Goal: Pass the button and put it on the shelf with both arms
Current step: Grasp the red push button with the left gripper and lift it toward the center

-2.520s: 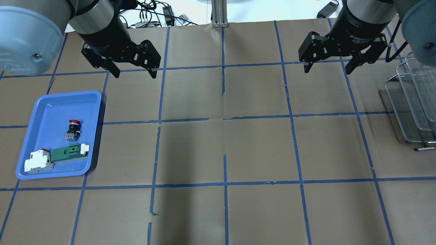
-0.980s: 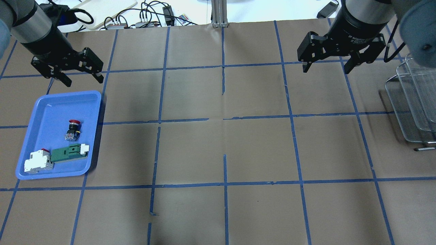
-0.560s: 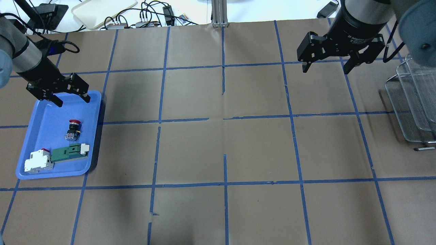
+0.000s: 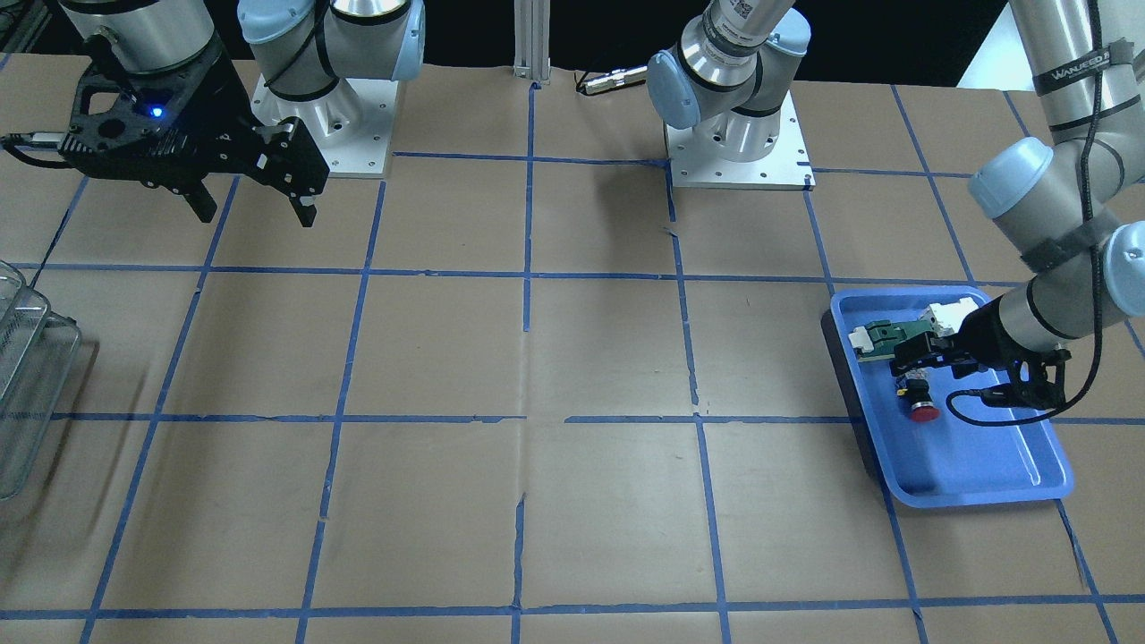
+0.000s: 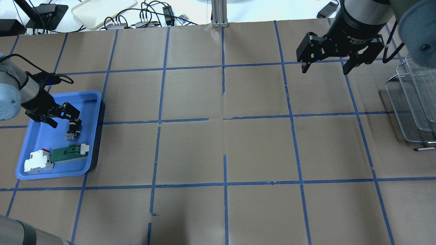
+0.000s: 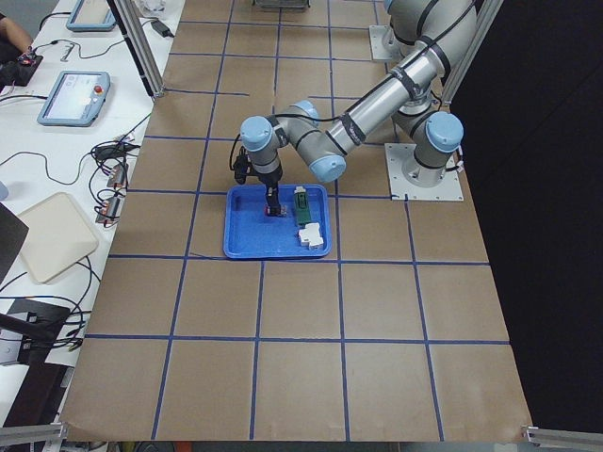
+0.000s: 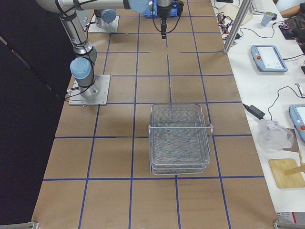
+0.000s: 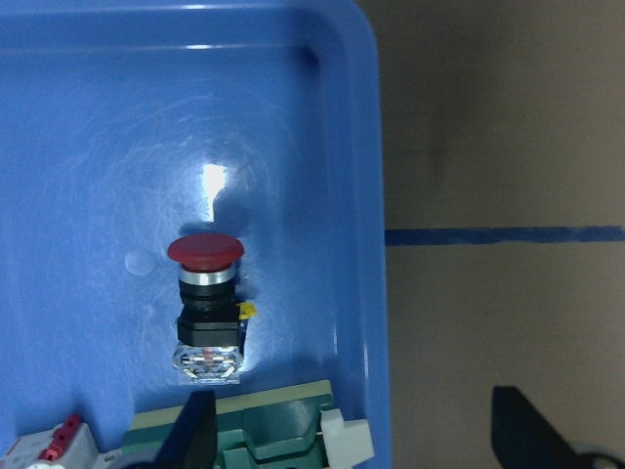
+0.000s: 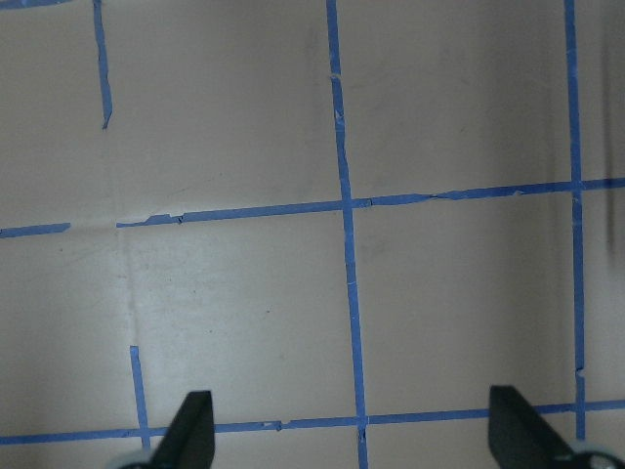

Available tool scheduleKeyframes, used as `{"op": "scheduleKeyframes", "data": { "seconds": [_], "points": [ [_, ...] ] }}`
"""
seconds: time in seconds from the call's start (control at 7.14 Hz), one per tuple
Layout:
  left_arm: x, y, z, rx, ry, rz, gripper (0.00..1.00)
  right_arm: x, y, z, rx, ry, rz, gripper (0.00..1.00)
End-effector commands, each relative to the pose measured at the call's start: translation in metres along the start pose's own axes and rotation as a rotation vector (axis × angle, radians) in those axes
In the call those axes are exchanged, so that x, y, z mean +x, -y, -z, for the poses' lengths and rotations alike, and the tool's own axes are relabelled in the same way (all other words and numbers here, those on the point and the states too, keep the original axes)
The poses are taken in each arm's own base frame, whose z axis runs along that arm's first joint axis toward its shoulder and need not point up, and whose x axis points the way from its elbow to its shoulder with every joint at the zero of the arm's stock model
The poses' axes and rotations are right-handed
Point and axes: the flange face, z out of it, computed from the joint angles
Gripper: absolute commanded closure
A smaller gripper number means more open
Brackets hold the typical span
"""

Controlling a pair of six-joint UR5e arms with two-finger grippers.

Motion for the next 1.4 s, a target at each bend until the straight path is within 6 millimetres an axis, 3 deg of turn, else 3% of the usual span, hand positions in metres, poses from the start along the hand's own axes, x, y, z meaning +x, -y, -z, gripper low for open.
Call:
{"op": "scheduleKeyframes", "data": {
  "seconds": [0.0,0.28,0.7,0.84,1.12,1.26],
  "points": [
    [-0.014,0.006,-0.022,-0.055,0.041,0.0,0.06,0.0,0.0,-0.001,-0.002,0.0,0.002,0.0],
    [-0.015,0.005,-0.034,-0.076,0.041,0.005,0.11,0.0,0.0,-0.001,-0.002,-0.001,0.0,0.0],
    [-0.016,0.007,-0.046,-0.092,0.028,-0.006,0.45,0.001,-0.003,-0.009,-0.018,-0.002,0.008,0.0],
    [-0.017,0.008,-0.047,-0.091,0.029,-0.044,0.62,0.001,-0.004,-0.008,-0.017,-0.001,0.01,0.0],
    [-0.019,0.02,-0.026,-0.034,0.063,-0.21,0.89,0.001,-0.005,-0.006,-0.011,-0.003,0.012,0.0],
    [-0.011,0.034,0.003,-0.001,0.094,-0.321,0.97,0.001,-0.005,-0.004,-0.006,-0.002,0.012,0.0]
  ]
}}
